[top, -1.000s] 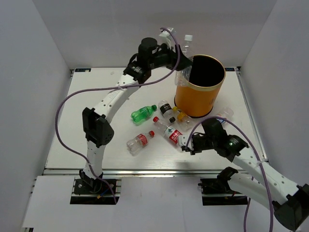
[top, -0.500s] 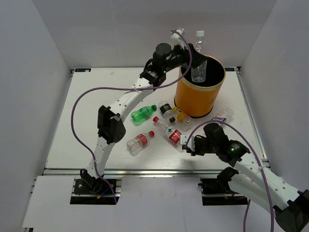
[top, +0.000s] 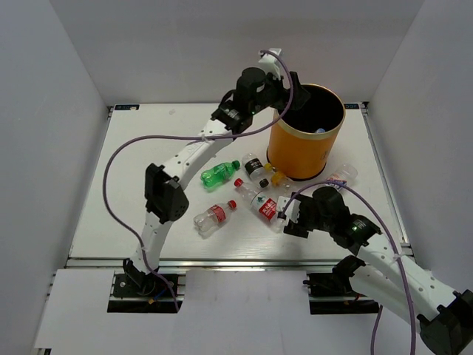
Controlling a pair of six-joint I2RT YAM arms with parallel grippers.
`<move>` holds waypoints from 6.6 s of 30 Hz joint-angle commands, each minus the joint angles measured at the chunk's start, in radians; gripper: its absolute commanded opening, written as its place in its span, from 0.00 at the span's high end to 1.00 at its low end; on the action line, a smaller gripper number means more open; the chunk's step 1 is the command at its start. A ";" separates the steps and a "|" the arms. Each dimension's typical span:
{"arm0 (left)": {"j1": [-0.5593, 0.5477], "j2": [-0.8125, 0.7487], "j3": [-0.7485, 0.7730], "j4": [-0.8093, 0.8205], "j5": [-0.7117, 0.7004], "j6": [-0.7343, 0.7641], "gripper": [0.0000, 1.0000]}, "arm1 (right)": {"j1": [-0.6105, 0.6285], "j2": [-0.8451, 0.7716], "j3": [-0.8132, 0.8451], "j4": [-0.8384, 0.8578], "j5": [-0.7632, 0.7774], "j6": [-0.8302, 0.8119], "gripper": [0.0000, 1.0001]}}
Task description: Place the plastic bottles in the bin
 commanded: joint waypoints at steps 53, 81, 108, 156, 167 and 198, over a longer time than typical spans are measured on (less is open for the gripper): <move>0.019 -1.340 -1.437 -0.275 -0.298 0.441 0.01 | -0.964 0.570 0.235 -0.023 -0.345 -1.477 0.16; 0.019 -1.292 -1.437 -0.275 -0.280 0.459 0.01 | -0.959 0.861 0.346 -0.057 -0.359 -1.793 0.11; 0.019 -1.251 -1.447 -0.285 -0.247 0.459 0.01 | -0.921 0.689 0.298 -0.357 -0.371 -1.450 0.72; 0.019 -0.926 -1.417 -0.426 -0.205 0.432 0.01 | -0.671 1.040 1.326 0.151 -0.640 0.505 0.36; 0.019 -0.864 -1.417 -0.436 -0.205 0.422 0.01 | -0.677 0.952 1.249 0.103 -0.627 0.468 0.10; -0.048 -0.821 -1.191 -0.507 0.016 0.432 0.88 | -0.680 0.231 0.432 -0.090 -0.583 0.400 0.82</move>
